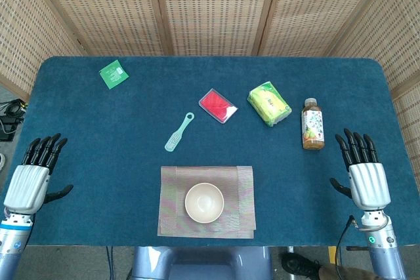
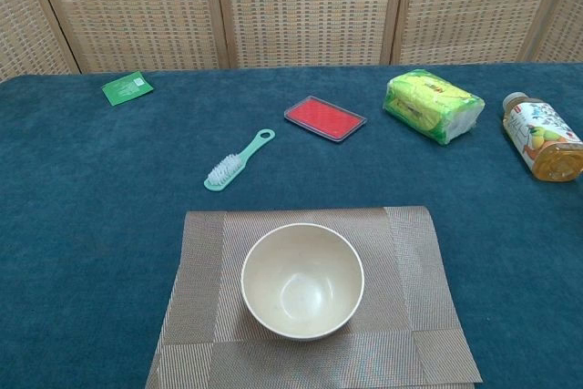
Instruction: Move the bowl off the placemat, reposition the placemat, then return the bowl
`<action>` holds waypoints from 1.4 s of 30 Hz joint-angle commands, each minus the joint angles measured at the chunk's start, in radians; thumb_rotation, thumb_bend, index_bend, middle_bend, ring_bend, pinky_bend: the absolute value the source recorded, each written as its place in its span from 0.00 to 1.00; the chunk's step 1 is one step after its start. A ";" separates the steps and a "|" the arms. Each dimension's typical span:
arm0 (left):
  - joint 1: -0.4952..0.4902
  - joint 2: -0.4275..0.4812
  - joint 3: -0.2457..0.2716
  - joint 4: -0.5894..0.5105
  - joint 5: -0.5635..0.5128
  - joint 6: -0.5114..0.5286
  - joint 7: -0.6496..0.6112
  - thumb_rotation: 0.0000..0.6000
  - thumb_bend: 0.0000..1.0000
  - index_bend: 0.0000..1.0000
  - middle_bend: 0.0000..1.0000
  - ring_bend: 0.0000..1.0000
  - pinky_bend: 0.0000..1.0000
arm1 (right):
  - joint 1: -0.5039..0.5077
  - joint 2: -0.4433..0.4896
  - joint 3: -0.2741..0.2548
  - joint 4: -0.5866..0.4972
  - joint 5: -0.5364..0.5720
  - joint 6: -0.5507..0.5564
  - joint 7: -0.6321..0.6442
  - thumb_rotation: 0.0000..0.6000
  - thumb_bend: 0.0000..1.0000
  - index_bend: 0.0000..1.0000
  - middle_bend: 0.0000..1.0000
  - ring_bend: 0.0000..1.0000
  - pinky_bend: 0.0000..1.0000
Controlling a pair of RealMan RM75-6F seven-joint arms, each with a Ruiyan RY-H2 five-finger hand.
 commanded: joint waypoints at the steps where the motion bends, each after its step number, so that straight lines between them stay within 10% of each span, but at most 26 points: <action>1: -0.011 -0.011 0.004 0.001 0.019 -0.012 0.013 1.00 0.00 0.00 0.00 0.00 0.00 | -0.006 0.014 0.000 -0.020 -0.008 -0.004 0.005 1.00 0.00 0.00 0.00 0.00 0.00; 16: -0.367 -0.226 0.075 0.196 0.429 -0.335 -0.029 1.00 0.00 0.02 0.00 0.00 0.00 | -0.029 0.062 0.030 -0.070 -0.005 -0.014 0.044 1.00 0.00 0.00 0.00 0.00 0.00; 27: -0.479 -0.374 0.093 0.304 0.445 -0.454 -0.014 1.00 0.02 0.19 0.00 0.00 0.00 | -0.030 0.072 0.060 -0.058 0.035 -0.047 0.060 1.00 0.00 0.00 0.00 0.00 0.00; 42: -0.566 -0.518 0.068 0.406 0.387 -0.532 0.075 1.00 0.38 0.42 0.00 0.00 0.00 | -0.038 0.087 0.076 -0.068 0.031 -0.054 0.090 1.00 0.00 0.02 0.00 0.00 0.00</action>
